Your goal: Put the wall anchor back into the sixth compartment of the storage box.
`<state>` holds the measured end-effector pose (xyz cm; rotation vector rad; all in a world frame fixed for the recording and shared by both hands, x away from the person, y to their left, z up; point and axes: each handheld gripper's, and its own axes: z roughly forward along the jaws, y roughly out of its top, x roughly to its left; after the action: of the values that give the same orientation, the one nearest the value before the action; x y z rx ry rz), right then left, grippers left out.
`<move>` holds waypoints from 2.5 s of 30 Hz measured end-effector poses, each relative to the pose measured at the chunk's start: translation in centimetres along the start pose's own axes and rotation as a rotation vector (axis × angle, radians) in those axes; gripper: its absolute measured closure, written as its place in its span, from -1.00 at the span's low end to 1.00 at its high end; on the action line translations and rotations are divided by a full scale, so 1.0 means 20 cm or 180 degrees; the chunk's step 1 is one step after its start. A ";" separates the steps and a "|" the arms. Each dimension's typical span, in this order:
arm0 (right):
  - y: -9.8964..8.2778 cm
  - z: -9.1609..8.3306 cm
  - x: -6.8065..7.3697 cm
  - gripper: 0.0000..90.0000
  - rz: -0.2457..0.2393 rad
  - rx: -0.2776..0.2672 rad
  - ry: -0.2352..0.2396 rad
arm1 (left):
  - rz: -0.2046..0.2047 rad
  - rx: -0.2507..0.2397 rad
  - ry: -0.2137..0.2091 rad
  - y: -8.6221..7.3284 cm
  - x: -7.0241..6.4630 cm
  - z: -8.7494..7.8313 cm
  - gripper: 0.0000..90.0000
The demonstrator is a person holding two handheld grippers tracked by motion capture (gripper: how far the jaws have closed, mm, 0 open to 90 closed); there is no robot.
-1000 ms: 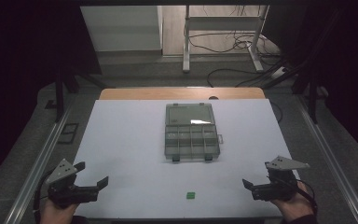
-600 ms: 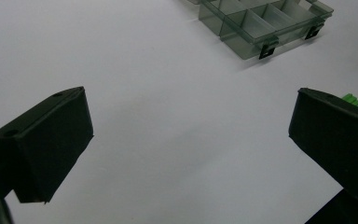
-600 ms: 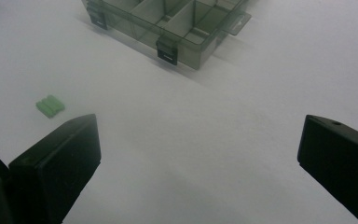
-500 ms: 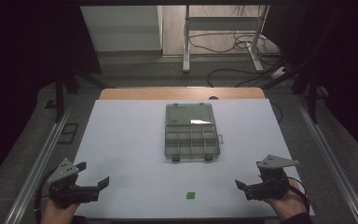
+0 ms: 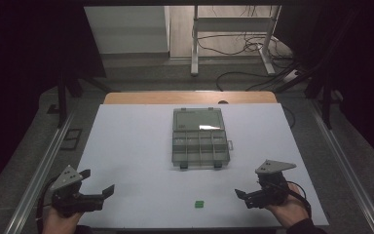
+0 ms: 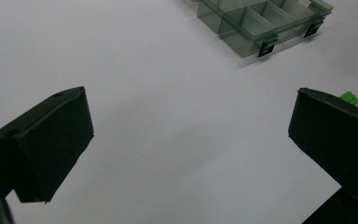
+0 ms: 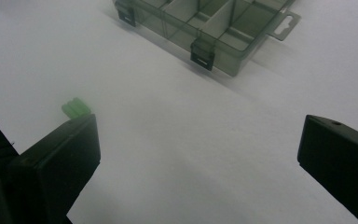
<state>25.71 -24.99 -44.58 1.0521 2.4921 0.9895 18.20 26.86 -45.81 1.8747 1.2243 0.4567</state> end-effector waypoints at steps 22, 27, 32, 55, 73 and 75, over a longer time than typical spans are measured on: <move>0.10 0.16 0.10 -1.00 -0.0269 0.0224 0.0106 | -0.0033 0.0027 -0.0018 0.00 0.01 0.00 -0.99; 0.13 0.21 0.12 -1.00 -0.0340 0.0326 0.0148 | -0.0033 0.0027 -0.0016 0.00 0.00 0.00 -0.99; 0.14 0.26 0.15 -1.00 -0.0374 0.0428 0.0179 | -0.0032 0.0034 -0.0020 0.00 0.01 0.01 -0.99; 0.18 0.46 0.30 0.03 -0.0714 0.0836 0.0683 | 0.0002 0.0051 -0.0031 0.00 0.00 0.01 -0.98; 0.19 0.57 0.40 0.74 -0.1110 0.1006 0.0883 | 0.0040 0.0055 -0.0036 0.00 0.00 0.01 -0.98; 0.19 0.57 0.40 0.75 -0.1131 0.1017 0.0876 | 0.0039 0.0054 -0.0034 0.00 0.00 0.01 -0.98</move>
<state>27.51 -11.83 -50.18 0.5374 2.9956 0.6826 18.37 26.72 -45.85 1.8977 1.2138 0.4435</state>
